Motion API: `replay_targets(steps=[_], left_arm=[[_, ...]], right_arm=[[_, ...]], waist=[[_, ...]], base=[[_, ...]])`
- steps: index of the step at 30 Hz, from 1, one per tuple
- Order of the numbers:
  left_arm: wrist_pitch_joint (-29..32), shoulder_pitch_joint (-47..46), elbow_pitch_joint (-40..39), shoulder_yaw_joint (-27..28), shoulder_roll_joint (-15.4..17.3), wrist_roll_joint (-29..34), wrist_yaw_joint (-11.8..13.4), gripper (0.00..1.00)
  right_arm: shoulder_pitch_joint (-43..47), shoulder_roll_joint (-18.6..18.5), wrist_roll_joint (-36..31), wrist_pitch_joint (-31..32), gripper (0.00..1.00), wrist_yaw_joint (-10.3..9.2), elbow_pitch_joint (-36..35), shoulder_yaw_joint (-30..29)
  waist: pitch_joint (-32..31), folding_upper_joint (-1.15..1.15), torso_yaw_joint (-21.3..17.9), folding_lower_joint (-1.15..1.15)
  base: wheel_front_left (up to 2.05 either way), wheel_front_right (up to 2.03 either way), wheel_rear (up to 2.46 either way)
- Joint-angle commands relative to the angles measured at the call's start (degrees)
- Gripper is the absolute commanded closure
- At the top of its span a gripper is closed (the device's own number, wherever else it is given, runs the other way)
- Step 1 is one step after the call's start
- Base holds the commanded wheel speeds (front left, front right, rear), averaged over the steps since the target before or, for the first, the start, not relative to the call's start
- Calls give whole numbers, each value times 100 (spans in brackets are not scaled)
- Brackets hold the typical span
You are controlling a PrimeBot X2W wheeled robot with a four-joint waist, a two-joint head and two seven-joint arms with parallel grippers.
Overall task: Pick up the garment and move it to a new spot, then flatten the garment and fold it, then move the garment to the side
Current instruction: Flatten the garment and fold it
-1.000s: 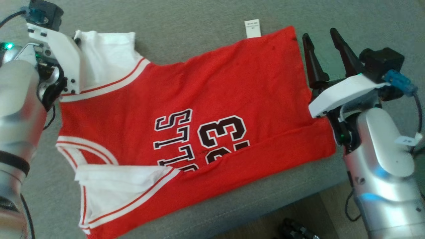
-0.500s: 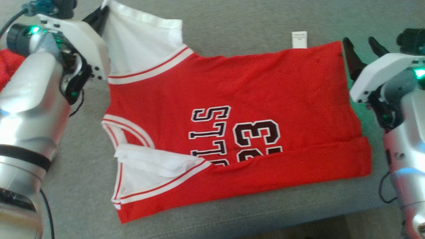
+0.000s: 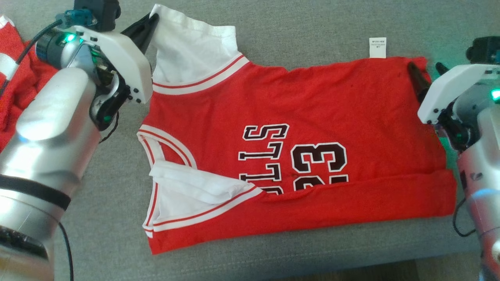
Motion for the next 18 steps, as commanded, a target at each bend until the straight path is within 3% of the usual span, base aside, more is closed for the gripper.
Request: replay_targets(steps=[1, 8, 9, 10, 11, 16, 18], left_arm=[[27, -240, -193, 196, 237, -55, 27, 100], [93, -276, -314, 179, 303, -64, 74, 100], [98, -278, -325, 176, 306, -66, 78, 100], [101, -279, -334, 173, 311, -69, 82, 100], [101, -280, -340, 172, 318, -72, 86, 100], [79, -289, -349, 176, 342, -81, 115, 100], [25, -301, -344, 194, 344, -89, 159, 100]], right_arm=[[-211, -79, 69, -33, 0, 11, -93, 142], [-379, -129, 210, -121, 0, 11, 153, 354], [-398, -130, 251, -115, 7, 11, 183, 391], [-417, -134, 296, -108, 69, 11, 211, 424], [-435, -144, 333, -109, 100, 11, 232, 458], [-535, -254, 381, -254, 100, 11, 268, 590], [-652, -401, 267, -582, 100, 11, 305, 640]], waist=[[29, 0, -11, 0], [114, 0, 5, 0], [122, 0, 13, 0], [128, 0, 20, 0], [133, 0, 24, 0], [145, 0, 38, 0], [144, 0, 52, 0]], base=[[0, 0, 0], [0, 0, 0], [0, 0, 0], [0, 0, 0], [0, 0, 0], [0, 0, 0], [0, 0, 0]])
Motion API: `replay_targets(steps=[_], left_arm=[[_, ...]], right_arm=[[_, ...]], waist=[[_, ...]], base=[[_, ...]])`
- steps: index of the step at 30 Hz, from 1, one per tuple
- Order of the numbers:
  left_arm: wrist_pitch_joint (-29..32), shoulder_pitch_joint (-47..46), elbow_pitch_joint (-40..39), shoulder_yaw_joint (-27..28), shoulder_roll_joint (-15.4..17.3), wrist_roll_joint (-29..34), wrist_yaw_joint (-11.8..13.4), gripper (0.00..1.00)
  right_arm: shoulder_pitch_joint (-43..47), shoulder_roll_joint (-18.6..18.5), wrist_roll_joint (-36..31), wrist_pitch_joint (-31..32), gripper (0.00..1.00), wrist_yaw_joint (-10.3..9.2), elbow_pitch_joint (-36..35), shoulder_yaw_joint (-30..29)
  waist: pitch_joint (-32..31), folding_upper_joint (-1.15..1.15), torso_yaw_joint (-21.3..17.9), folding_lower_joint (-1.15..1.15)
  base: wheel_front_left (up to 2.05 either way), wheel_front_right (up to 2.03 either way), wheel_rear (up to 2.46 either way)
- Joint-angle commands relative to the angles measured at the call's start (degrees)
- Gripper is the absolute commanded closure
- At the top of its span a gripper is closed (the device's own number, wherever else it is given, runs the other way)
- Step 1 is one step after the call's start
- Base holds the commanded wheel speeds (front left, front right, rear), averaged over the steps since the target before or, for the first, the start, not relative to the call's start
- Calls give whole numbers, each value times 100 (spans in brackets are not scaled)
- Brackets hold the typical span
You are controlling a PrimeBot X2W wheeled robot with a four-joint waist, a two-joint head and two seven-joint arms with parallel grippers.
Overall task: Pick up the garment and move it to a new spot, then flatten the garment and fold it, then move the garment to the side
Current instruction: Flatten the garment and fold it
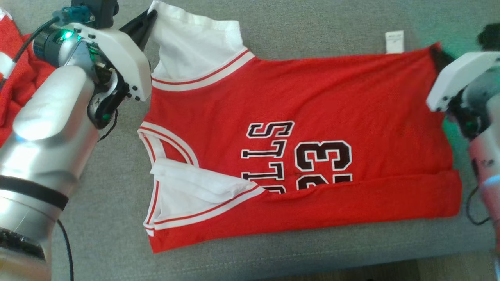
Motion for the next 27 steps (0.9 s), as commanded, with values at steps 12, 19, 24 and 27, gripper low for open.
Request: replay_targets(steps=[12, 19, 24, 27], left_arm=[[-415, -425, -14, 356, 167, -123, 194, 100], [-898, -764, 280, 504, 30, -77, 389, 100], [-1240, -968, 590, 537, -138, -30, 420, 100], [-1321, -965, 738, 446, -226, 15, 309, 100]], right_arm=[[-629, -216, -462, -1036, 100, 11, 297, 212], [-945, -255, -652, -1616, 100, 11, 604, 84], [-1132, -140, -826, -2019, 100, 11, 849, 3], [-1155, -69, -857, -2179, 100, 11, 951, 48]], waist=[[58, 0, 40, 0], [130, 0, 36, 0], [124, 0, 5, 0], [80, 0, -2, 0]], base=[[0, 0, 0], [0, 0, 0], [0, 0, 0], [0, 0, 0]])
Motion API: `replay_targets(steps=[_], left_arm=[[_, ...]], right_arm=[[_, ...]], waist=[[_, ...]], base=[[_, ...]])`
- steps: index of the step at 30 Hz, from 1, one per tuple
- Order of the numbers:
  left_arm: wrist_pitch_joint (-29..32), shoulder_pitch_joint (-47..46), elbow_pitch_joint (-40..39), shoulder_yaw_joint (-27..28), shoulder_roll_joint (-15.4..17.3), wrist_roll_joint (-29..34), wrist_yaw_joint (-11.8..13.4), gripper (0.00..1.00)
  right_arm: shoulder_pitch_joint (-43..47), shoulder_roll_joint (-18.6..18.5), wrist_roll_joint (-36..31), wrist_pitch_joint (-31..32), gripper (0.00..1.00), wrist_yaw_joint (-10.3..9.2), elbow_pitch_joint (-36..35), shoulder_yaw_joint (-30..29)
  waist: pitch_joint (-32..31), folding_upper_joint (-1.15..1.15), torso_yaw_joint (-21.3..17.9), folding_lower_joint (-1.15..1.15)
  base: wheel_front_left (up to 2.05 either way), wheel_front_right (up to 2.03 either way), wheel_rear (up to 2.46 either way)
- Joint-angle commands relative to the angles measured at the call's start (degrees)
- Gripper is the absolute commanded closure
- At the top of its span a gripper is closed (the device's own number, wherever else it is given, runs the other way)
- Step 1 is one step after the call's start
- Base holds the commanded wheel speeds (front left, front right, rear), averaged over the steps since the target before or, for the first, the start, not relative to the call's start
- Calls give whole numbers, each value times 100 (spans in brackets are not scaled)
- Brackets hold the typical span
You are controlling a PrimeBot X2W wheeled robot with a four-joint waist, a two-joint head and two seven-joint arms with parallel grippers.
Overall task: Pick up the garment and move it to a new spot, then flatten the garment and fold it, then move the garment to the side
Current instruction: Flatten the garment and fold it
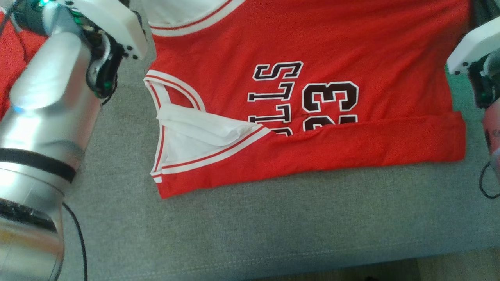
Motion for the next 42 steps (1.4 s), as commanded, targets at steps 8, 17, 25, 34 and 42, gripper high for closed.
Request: replay_targets(steps=[8, 17, 25, 34, 42], left_arm=[[-83, 37, 50, -233, 233, 155, -282, 100], [153, 742, -531, -502, 604, 60, -373, 100], [814, 1762, -1742, -693, 1193, -185, -282, 100], [1593, 2732, -3365, -897, 1877, -411, 83, 100], [2030, 3283, -4085, -1114, 2119, -538, 343, 100]], right_arm=[[220, -11, 321, -299, 100, 11, -138, 391], [969, -464, 1189, 135, 100, 11, -711, 956], [1987, -1135, 2125, 1111, 100, 11, -1733, 1554], [2719, -1758, 2584, 2029, 100, 11, -2597, 1688], [3168, -1965, 2668, 2713, 100, 11, -3115, 1706]], waist=[[-338, 0, 18, 0], [-793, 0, 102, 0], [-1235, 0, 168, 0], [-1448, 0, 159, 0], [-1565, 0, 70, 0]], base=[[0, 0, 0], [0, 0, 0], [0, 0, 0], [0, 0, 0], [0, 0, 0]])
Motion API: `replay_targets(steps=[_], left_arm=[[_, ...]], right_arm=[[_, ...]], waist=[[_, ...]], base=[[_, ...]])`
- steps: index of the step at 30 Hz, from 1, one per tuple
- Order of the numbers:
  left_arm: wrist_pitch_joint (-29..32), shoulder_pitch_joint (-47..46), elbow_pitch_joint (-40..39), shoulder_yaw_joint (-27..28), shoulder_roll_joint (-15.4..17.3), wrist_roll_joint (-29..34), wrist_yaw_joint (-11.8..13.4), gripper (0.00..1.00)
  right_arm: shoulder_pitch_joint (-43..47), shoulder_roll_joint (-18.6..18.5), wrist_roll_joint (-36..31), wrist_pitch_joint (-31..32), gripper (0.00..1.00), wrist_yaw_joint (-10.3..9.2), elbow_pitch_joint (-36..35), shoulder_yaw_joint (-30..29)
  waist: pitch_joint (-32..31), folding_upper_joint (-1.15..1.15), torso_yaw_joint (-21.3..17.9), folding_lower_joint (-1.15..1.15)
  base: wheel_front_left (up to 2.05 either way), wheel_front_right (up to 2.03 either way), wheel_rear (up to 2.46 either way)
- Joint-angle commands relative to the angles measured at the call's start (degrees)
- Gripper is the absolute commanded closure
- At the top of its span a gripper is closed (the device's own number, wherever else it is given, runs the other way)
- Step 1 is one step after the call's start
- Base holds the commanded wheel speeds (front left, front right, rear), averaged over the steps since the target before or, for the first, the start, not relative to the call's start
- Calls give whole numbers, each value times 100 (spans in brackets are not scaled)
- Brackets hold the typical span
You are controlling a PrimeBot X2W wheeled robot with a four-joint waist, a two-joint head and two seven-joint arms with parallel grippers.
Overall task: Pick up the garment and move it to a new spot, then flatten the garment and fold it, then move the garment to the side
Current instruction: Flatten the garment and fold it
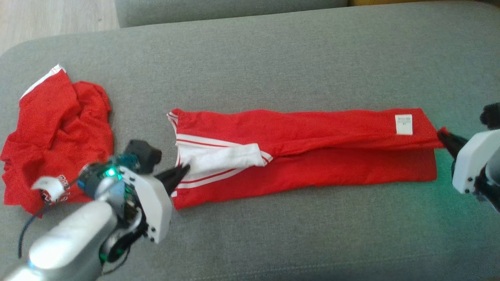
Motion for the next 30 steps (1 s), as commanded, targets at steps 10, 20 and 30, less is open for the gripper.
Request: replay_targets(steps=[10, 20, 30], left_arm=[[-121, 154, -156, 135, 188, -8, 302, 0], [-1308, 338, 94, 999, -146, -379, 986, 0], [-2348, 1444, -141, 2898, -1283, -225, 1384, 0]], right_arm=[[452, -196, -173, 231, 0, 11, -387, -528], [743, 659, -746, -960, 0, 11, -807, -1581], [1712, 1905, -1589, -2089, 0, 11, -1524, -2344]], waist=[[-205, 0, -82, 0], [-503, 0, -62, 0], [-700, 0, 28, 0]], base=[[0, 0, 0], [0, 0, 0], [0, 0, 0]])
